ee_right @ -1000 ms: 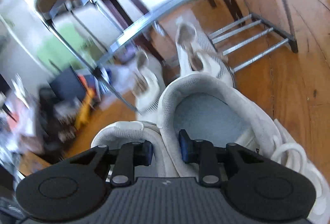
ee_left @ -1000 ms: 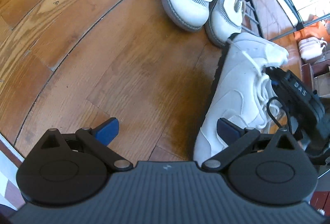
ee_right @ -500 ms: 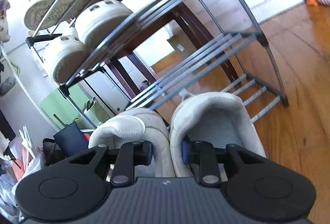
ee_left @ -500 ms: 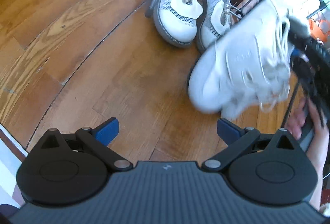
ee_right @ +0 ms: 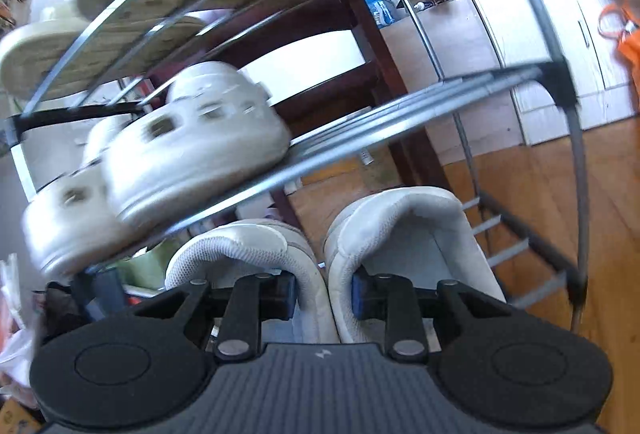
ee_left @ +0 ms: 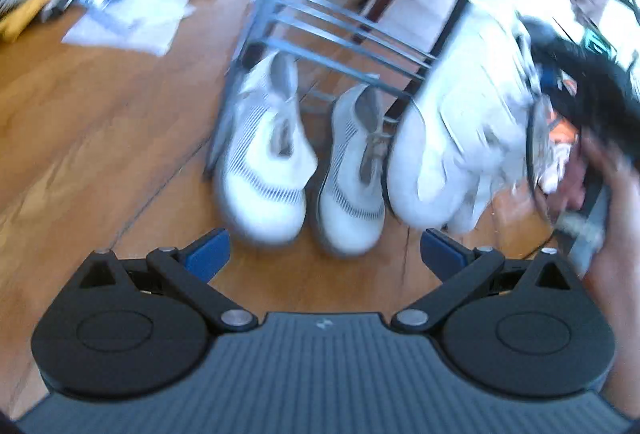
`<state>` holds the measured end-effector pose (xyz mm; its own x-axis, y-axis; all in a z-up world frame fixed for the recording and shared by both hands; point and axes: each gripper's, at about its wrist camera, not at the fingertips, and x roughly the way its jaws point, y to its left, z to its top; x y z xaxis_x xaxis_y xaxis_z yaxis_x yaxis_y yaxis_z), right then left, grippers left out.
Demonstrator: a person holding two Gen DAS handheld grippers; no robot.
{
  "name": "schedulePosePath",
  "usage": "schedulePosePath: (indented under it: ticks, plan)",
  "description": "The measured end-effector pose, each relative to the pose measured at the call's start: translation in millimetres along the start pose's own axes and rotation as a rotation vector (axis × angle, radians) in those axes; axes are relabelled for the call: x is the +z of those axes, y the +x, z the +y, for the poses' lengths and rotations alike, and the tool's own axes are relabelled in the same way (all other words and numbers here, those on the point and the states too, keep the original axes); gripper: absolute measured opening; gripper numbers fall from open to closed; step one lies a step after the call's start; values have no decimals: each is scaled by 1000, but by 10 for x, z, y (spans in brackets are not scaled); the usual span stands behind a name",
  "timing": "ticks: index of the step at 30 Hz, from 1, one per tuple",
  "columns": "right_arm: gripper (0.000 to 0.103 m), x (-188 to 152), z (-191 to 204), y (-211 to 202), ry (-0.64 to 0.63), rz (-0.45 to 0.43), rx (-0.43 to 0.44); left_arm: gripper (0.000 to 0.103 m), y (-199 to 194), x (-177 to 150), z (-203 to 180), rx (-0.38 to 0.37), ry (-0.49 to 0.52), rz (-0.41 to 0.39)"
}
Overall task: Organize scattered shoes
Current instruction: 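Lift the white sneaker pair with the right tool up to the rack shelf, then set the white sneakers on the rack shelf and open the right tool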
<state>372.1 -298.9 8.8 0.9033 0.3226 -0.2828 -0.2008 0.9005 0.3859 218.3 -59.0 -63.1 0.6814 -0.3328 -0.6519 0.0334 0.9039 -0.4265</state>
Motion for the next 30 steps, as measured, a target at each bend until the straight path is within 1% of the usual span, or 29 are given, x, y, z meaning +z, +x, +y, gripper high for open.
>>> schedulePosePath:
  ticks: [2,3,5,8,10,11,12,13,14,15,17,19,22,23,24,26,30]
  plan:
    - [25,61,39,187,-80,21,-15,103,288,-14,-52,-35,14,3]
    - [25,80,60,268,-120,27,-20,103,407,-22,-95,-39,34,-3]
    - [25,110,34,405,-144,33,-7,103,635,-37,-189,-41,79,-18]
    - [25,114,64,549,-223,37,-18,103,905,-15,-304,-38,113,-41]
    - [26,104,46,616,-244,36,-18,103,1050,17,-400,-32,126,-69]
    - [26,95,47,671,-270,34,-26,103,1072,41,-484,-9,155,-115]
    - [27,91,57,701,-289,32,-32,103,1076,50,-535,-8,176,-135]
    - [27,75,61,750,-316,30,-35,103,1081,55,-606,-30,210,-163]
    - [28,59,65,800,-343,27,-38,103,1088,64,-686,-35,247,-189]
    - [29,57,63,825,-350,26,-36,103,1092,74,-726,-31,261,-200]
    - [30,46,65,909,-380,26,-41,103,1116,135,-781,-43,252,-211]
    - [31,29,26,954,-370,26,-38,103,1119,173,-804,-44,243,-213]
    - [32,2,13,1027,-378,35,-53,103,1055,148,-811,-41,243,-207]
    - [32,-14,18,1039,-383,38,-60,103,1020,127,-771,-44,229,-197]
    - [32,-16,16,1054,-383,41,-63,103,950,105,-697,-56,194,-207]
    - [33,-9,9,1071,-373,54,-61,103,911,106,-644,-68,178,-214]
    - [35,5,-3,1091,-355,76,-57,103,944,121,-601,-80,222,-223]
